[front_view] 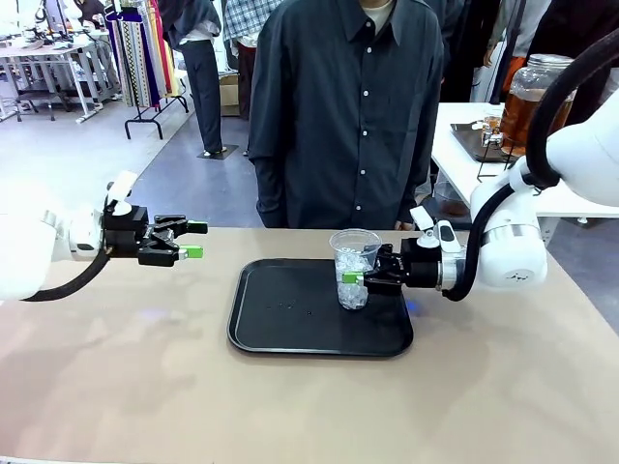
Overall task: Pour the drink into the iced cup.
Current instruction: Pick up the iced cup indicated by the human and present it to them, then open the gripper to release the iced cup you were holding.
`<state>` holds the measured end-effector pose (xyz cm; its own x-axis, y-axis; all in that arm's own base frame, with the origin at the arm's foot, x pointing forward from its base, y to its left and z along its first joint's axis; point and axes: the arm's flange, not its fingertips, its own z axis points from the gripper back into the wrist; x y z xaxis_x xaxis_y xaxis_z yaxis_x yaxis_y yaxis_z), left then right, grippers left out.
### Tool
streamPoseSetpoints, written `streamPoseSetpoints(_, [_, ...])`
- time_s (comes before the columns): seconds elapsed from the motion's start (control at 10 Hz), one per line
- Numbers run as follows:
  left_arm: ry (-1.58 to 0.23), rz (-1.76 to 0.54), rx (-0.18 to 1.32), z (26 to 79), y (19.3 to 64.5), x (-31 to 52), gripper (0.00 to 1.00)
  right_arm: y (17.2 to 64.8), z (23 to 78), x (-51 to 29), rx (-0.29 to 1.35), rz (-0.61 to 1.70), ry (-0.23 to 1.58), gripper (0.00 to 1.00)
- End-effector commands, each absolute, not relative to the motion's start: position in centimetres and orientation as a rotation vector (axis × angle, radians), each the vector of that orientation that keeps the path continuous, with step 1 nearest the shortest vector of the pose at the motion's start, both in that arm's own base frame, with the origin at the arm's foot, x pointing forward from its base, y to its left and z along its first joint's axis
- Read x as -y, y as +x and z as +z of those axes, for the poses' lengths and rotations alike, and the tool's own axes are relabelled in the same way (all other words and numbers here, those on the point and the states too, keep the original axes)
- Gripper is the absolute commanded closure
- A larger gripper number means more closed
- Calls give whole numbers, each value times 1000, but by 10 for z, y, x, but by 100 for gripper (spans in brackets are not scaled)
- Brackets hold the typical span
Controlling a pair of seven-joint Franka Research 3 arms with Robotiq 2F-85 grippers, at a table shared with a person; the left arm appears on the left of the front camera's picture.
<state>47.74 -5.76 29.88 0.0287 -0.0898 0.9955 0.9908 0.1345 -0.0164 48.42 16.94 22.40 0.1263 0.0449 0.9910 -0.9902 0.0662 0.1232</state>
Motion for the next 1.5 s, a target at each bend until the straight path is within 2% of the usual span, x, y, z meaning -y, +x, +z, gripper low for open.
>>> streamPoseSetpoints(0.0, [-1050, -1137, 1183, 300, 478, 59, 0, 492, 232, -170, 1092, 1090, 1221, 35])
streamPoseSetpoints(0.3, [-1050, -1137, 1183, 300, 478, 59, 0, 495, 260, -162, 1117, 1101, 1253, 35])
streamPoseSetpoints(0.9, [-1050, -1137, 1183, 300, 478, 59, 0, 540, 396, -147, 1049, 1169, 1247, 35])
streamPoseSetpoints(1.1, [-1050, -1137, 1183, 300, 478, 59, 0, 551, 410, -151, 1048, 1184, 1238, 35])
streamPoseSetpoints(1.4, [-1050, -1137, 1183, 300, 478, 59, 0, 538, 402, -146, 1088, 1167, 1239, 35])
